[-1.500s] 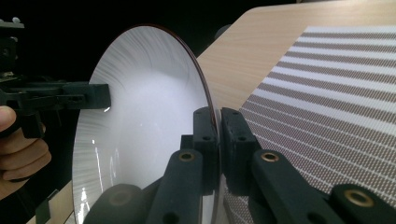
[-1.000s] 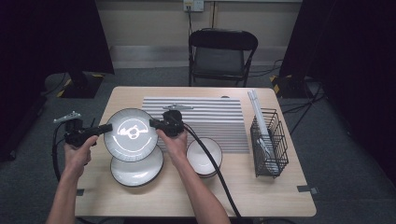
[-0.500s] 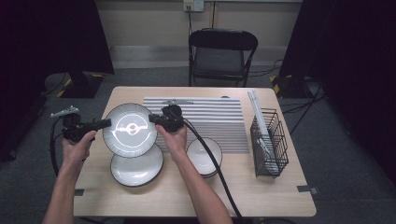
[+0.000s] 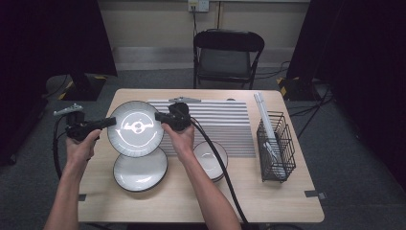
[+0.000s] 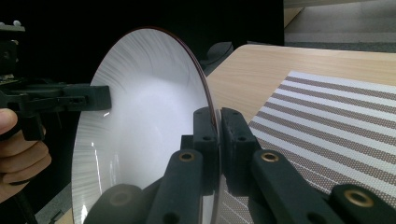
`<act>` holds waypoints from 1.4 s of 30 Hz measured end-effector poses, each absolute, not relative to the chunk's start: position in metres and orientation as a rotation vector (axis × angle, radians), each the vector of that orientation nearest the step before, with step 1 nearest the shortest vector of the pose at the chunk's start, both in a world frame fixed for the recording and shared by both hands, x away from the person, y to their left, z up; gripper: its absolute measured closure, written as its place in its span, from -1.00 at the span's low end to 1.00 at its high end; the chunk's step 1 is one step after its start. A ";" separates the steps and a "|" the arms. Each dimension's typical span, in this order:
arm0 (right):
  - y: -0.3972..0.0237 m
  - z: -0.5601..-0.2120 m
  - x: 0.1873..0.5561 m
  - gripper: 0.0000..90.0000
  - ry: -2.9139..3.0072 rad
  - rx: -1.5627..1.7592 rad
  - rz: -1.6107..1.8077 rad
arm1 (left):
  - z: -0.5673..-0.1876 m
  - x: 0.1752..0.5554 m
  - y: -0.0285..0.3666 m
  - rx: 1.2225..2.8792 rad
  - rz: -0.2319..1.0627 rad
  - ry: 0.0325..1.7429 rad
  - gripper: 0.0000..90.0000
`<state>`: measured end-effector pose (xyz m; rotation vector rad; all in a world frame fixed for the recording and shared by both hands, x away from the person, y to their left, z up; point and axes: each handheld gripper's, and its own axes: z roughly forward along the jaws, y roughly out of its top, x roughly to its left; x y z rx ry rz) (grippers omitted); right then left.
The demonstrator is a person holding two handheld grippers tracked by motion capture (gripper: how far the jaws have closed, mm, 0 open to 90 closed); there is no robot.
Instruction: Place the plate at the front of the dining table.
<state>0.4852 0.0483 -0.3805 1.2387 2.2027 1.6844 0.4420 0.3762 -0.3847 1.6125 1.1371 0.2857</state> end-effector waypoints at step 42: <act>-0.018 -0.350 0.490 0.91 2.121 1.238 1.673 | -0.359 0.468 0.313 1.623 0.266 1.038 0.91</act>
